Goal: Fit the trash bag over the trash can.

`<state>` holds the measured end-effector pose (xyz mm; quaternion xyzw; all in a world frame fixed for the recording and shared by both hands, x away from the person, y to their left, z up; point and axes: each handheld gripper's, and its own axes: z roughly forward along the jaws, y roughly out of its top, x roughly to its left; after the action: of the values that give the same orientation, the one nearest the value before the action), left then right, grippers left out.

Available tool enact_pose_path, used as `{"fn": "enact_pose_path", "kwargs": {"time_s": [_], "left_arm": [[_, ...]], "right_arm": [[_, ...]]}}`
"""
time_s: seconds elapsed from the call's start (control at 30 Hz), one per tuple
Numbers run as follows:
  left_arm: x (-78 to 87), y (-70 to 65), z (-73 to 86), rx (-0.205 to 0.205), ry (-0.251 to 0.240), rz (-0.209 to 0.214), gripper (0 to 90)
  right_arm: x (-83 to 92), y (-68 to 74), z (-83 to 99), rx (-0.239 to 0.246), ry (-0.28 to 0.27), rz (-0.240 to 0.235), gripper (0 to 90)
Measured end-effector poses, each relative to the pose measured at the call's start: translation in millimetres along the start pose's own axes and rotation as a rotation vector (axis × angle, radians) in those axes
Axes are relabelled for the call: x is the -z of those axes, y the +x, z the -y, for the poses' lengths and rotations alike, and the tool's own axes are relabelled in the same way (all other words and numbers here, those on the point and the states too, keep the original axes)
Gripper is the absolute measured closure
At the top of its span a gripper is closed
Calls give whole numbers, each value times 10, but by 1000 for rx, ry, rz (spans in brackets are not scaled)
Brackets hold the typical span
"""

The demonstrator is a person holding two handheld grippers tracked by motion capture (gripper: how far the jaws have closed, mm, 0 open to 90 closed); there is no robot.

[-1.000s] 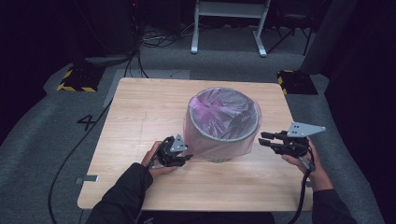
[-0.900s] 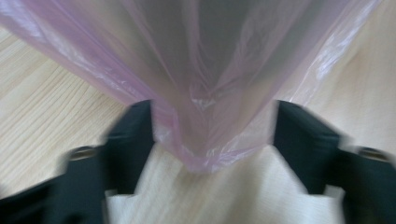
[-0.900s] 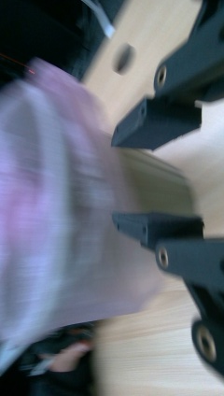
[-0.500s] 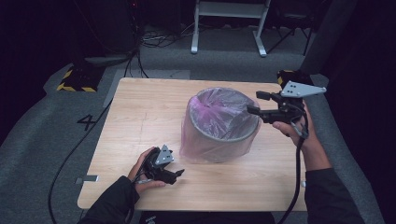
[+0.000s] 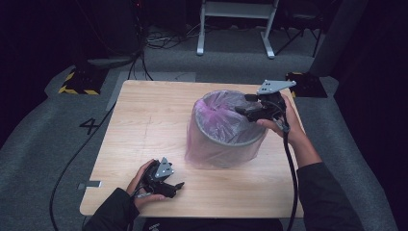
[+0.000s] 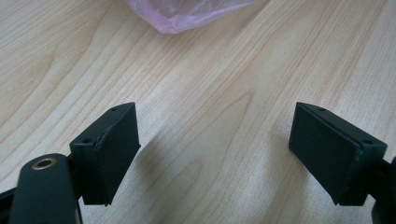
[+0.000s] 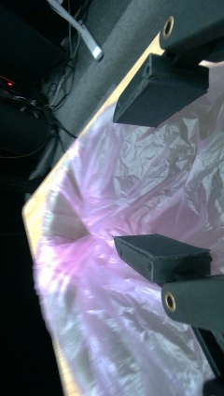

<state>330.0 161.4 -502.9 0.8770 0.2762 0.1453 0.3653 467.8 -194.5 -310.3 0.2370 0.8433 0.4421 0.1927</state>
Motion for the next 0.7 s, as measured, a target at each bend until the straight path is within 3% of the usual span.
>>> {"fn": "enact_pose_path", "kwargs": {"time_s": [0.17, 0.27, 0.5, 0.7], "left_arm": [[7, 23, 15, 17, 1, 4, 153], [8, 27, 17, 23, 3, 3, 151], [11, 37, 22, 34, 5, 9, 151], [6, 49, 19, 41, 10, 18, 149]], "right_arm": [[-81, 56, 48, 45, 60, -56, 345], [-94, 101, 67, 76, 90, -51, 315], [87, 177, 4, 82, -16, -100, 333], [-39, 277, 11, 134, 87, -132, 340]]}}
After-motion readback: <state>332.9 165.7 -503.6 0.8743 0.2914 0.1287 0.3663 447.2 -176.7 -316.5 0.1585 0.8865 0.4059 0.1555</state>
